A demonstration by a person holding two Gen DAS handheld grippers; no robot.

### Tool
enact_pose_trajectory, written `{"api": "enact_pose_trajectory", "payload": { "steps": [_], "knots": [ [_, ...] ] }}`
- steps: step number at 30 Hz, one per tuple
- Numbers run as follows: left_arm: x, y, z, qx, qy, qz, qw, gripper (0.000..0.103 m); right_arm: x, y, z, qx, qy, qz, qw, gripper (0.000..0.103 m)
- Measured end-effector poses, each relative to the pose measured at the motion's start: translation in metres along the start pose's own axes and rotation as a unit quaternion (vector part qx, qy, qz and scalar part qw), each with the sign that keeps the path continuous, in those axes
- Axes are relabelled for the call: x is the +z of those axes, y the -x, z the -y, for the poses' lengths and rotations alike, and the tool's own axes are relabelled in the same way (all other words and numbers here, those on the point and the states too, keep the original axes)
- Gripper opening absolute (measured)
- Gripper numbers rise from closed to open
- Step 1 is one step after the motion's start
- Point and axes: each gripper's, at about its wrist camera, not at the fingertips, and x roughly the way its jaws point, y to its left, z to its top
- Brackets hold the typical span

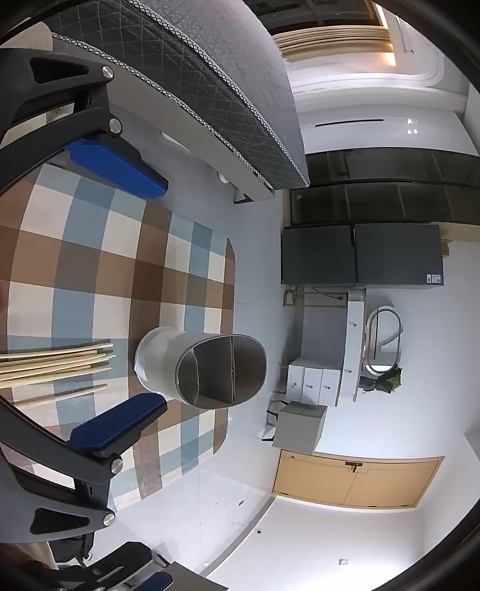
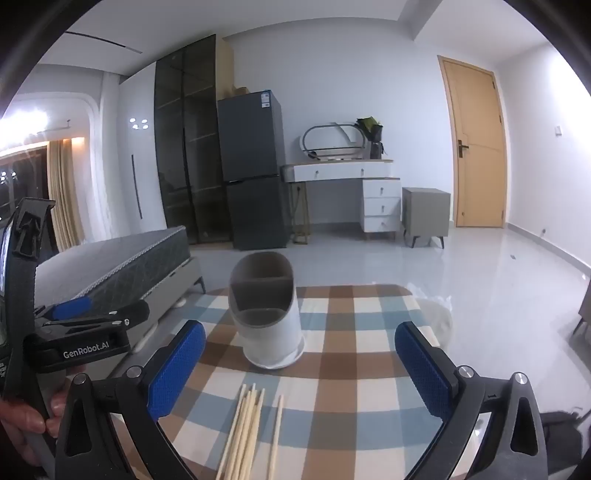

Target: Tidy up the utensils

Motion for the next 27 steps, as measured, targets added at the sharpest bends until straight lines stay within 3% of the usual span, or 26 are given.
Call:
{"api": "enact_pose_trajectory", "payload": {
  "steps": [27],
  "knots": [
    [0.001,0.001,-0.002,-0.019,0.008,-0.009,0.9998,0.102,-0.004,-0.009,0.0,-0.01,0.004,-0.003,1.0,0.103]
  ]
}}
